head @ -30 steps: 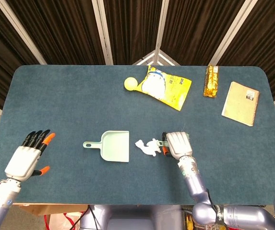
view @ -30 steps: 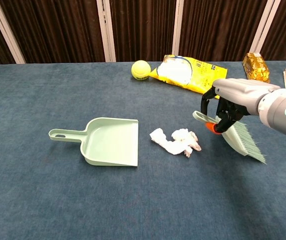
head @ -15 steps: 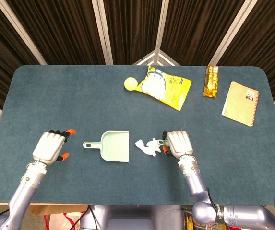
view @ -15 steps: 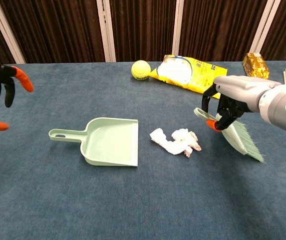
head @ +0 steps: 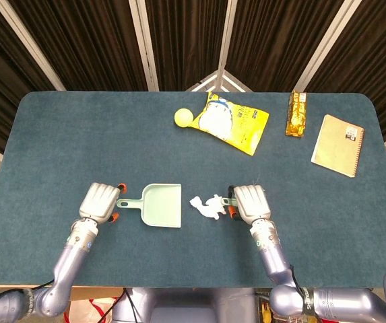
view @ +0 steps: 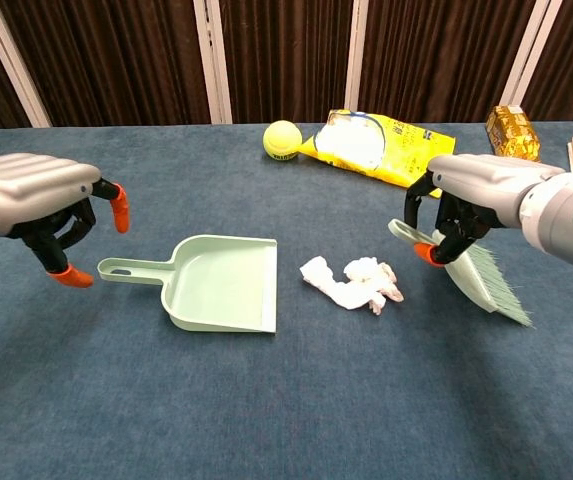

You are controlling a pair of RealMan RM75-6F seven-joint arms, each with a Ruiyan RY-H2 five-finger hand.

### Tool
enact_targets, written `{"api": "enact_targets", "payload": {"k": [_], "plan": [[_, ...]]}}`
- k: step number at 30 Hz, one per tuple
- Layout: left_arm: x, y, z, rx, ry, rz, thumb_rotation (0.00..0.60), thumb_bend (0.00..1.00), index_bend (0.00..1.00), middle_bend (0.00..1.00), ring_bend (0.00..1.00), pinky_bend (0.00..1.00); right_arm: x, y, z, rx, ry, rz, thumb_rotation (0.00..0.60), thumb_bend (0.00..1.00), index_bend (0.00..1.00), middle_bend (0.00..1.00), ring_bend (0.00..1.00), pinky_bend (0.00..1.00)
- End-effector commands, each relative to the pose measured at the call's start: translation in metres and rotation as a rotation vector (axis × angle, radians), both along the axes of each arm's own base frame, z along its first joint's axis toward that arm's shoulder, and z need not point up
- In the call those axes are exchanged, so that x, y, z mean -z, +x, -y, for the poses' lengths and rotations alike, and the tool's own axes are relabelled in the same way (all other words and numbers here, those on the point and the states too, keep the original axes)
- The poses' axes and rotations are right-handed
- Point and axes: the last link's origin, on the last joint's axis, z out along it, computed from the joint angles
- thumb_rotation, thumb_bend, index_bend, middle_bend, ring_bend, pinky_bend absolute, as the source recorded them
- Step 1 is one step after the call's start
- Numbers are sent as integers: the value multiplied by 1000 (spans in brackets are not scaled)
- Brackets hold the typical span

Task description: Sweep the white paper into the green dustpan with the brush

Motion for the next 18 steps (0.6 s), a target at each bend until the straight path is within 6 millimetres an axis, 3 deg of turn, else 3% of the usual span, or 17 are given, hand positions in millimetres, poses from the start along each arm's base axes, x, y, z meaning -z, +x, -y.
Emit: {"api": "enact_targets", "payload": {"k": [1, 9, 18], "plan": [[6, 5, -5, -22, 3, 8, 600, 266, 438, 923, 903, 938, 2, 1, -1, -1, 5, 0, 600, 484, 810, 946, 968, 912], [17, 12, -11, -57, -1, 9, 600, 339, 461, 982, 954, 980, 5, 1, -2, 3, 7, -1, 600, 484, 810, 946, 968, 912], [31, 13, -12, -134, -33, 9, 600, 367, 420, 983, 956, 981, 3, -7, -1, 9, 6, -2, 600, 484, 810, 946, 968, 912]]}}
